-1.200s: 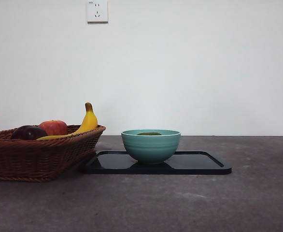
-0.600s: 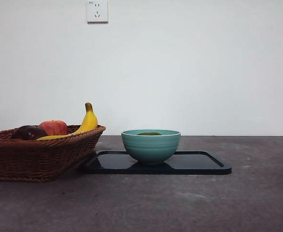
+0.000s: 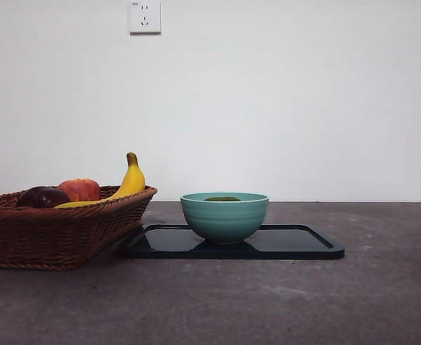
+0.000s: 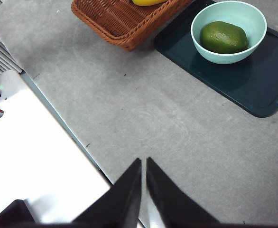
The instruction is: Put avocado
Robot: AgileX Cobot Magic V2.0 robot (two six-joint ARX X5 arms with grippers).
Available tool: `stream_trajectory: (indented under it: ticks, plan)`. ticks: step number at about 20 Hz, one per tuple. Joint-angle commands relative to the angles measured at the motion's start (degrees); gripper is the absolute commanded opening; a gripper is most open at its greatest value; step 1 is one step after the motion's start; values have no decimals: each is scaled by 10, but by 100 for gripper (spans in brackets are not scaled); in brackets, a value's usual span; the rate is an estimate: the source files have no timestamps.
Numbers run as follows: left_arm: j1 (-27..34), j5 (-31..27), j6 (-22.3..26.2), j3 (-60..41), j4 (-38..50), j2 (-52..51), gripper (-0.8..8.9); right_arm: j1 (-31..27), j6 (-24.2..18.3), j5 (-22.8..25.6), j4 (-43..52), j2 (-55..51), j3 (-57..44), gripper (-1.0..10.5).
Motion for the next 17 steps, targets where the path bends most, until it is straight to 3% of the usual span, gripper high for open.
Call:
stream_trajectory:
  ticks: [1,13,15,17]
  plan:
    - [-3,3,11,10,6,3,10,6,2,-1,6,2,3,7]
    - [-2,-3,24,10,8,0,10,6,2,-1,6,2,3,8]
    - [23,-39,63,10,47,-22,9,6,2,-1,6,2,3,8]
    - [74,-52,75,-1,173,-67,10,6,2,-1,6,2,3,8]
